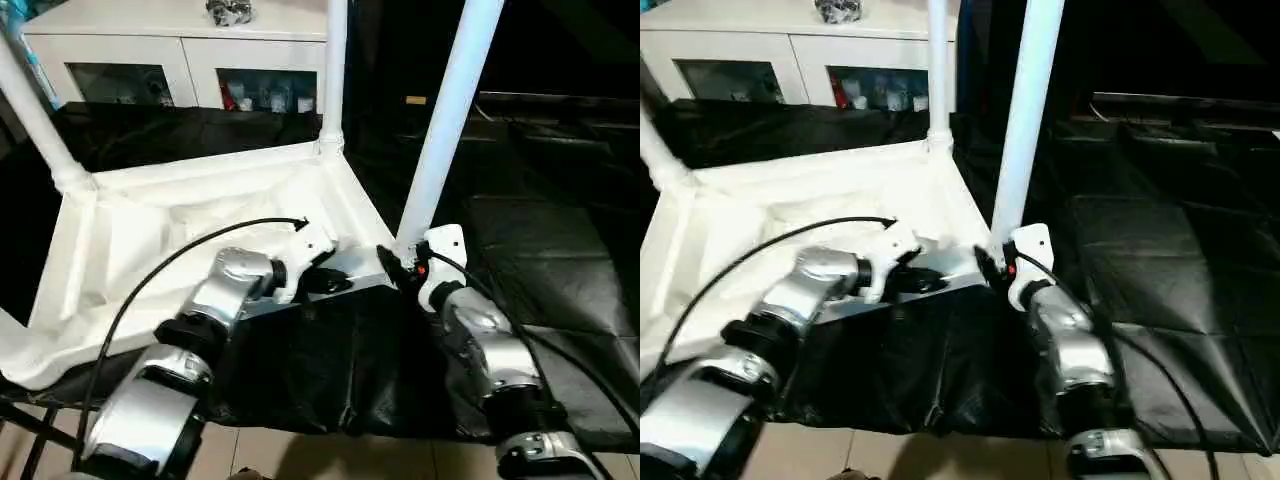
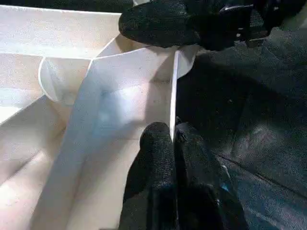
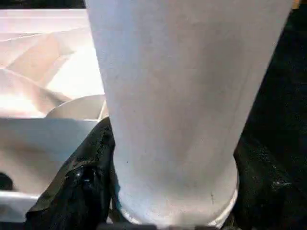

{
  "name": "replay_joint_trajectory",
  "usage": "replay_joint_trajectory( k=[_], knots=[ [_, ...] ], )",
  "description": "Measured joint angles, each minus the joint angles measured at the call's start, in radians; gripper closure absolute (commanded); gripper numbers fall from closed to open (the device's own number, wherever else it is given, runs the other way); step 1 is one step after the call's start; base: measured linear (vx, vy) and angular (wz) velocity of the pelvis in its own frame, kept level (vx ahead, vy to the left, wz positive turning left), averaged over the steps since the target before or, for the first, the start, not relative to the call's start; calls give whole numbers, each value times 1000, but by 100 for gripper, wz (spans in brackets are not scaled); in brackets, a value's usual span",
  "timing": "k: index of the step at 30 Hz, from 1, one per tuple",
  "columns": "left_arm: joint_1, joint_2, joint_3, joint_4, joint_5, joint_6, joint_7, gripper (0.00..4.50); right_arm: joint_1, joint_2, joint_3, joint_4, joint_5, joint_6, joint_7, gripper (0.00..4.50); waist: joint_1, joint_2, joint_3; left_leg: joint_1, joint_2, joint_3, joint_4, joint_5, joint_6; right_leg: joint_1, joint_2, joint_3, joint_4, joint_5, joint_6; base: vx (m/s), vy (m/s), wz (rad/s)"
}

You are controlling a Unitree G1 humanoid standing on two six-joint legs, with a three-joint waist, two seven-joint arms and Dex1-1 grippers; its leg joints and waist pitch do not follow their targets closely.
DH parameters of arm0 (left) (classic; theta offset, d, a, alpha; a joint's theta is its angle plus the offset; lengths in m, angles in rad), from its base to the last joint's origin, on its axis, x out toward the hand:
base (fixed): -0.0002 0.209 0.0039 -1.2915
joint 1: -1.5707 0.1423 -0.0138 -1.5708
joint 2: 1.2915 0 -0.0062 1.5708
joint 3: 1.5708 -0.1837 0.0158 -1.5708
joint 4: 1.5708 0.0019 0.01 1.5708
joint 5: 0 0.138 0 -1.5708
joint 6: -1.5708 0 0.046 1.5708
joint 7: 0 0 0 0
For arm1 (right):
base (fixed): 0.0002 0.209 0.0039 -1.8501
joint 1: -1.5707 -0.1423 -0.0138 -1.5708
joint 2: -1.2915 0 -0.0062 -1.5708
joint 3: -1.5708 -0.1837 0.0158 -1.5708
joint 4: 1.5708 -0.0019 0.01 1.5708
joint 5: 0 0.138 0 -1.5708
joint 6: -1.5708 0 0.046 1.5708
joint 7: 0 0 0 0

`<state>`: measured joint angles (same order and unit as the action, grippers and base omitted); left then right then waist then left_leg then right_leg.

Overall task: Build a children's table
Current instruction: Rotate leg to tighten

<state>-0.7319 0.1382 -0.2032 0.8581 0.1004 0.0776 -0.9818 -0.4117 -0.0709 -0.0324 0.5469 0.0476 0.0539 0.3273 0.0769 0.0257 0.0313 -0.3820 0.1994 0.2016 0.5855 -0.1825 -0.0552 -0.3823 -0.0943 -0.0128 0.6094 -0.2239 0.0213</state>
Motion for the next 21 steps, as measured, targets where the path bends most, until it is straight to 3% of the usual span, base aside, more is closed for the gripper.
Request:
replay_joint_trajectory(
  k=[7, 13, 19, 21],
  knots=[
    [19, 19, -5, -35, 7, -19, -42, 450, 0, -31, 12, 5, 3, -16, 100, 56, -6, 1, 1, -1, 0, 0, -1, 0, 0, -1, 0, 0, -1, -1, 1, 0, 0, 0],
    [31, 89, -23, -49, -13, -68, -215, 450, 24, -143, 89, -44, 46, -17, 400, 56, -4, -1, 2, -2, 3, -1, -3, 1, 2, -2, 2, -3, 0, -3, 4, 0, 0, 0],
    [31, 142, -38, -28, -32, -122, -354, 450, 47, -247, 146, -96, 94, 11, 683, 56, 10, -3, 4, -3, 4, 0, 0, 0, 1, -2, 2, -3, 2, -3, 4, 0, 0, 0],
    [31, 156, -44, -27, -33, -129, -387, 450, 47, -269, 167, -101, 103, 14, 742, 90, 10, -3, 4, -3, 4, 0, 1, 0, 0, -2, 2, -3, 2, -2, 4, 0, 0, 0]
  ],
)
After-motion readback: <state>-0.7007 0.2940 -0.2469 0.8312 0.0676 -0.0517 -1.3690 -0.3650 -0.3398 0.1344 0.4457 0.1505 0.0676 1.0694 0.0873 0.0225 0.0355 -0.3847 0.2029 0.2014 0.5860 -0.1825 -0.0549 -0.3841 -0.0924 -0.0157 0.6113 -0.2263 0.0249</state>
